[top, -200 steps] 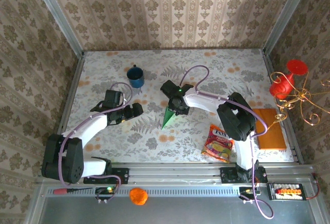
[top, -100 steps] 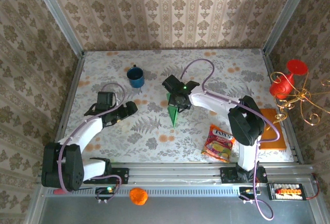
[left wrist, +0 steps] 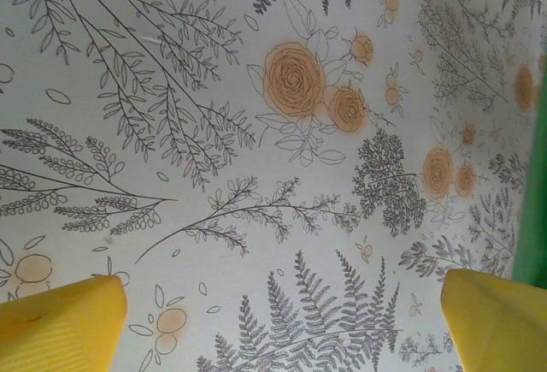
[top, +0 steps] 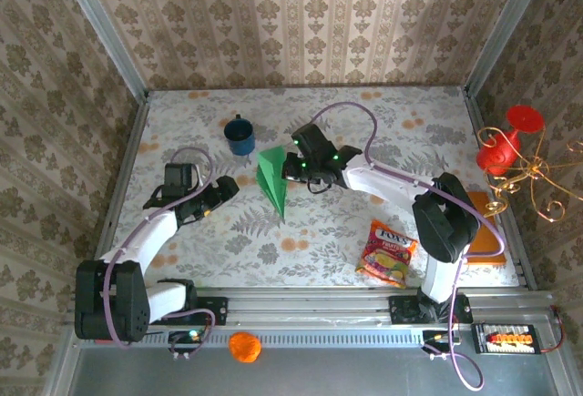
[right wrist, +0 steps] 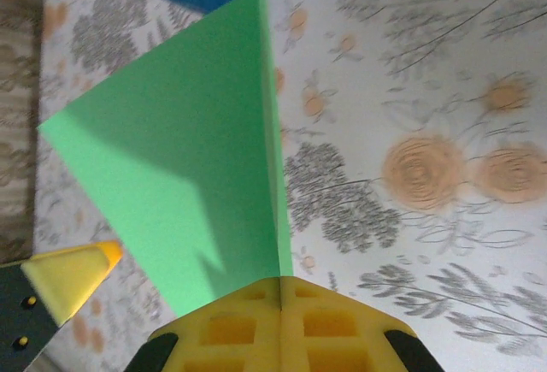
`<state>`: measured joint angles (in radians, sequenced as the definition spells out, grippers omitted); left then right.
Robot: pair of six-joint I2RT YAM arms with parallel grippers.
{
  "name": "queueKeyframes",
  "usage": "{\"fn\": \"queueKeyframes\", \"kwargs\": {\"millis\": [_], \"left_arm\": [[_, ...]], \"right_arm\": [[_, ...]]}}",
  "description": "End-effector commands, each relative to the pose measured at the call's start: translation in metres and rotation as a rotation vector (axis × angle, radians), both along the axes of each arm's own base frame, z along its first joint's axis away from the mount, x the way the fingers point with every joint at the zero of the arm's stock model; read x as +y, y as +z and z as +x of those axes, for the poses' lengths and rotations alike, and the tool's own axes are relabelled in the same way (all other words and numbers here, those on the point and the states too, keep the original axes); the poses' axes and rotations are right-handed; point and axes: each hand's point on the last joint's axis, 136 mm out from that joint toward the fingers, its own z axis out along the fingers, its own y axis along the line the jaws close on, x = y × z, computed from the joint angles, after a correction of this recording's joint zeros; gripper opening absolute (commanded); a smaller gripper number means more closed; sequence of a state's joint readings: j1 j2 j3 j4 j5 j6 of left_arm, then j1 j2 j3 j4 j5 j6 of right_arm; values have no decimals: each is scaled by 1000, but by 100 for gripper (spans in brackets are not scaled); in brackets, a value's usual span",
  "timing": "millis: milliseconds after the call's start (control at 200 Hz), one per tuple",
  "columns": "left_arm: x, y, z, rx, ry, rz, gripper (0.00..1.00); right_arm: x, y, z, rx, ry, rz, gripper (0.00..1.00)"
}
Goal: Fold a paper plane with a square sheet of paper (pick it up from the middle)
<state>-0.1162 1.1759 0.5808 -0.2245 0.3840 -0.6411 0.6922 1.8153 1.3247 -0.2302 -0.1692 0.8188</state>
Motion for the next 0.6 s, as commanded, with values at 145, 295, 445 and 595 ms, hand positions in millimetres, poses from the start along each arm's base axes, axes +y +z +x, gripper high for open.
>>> {"fn": "queueKeyframes", "kwargs": {"millis": [145, 295, 445, 595], "left_arm": [[-13, 8, 4, 5, -30, -49, 97], [-32, 5, 5, 22, -78, -48, 98], [-56, 3, 7, 28, -134, -55, 98], [-80, 0, 8, 25, -185, -75, 98]], "right_arm": [[21, -34, -9, 95, 103, 228, 0], [9, -54, -9, 138, 88, 263, 0], [-8, -71, -7, 161, 56, 281, 0], [-23, -85, -7, 185, 38, 288, 0]]}}
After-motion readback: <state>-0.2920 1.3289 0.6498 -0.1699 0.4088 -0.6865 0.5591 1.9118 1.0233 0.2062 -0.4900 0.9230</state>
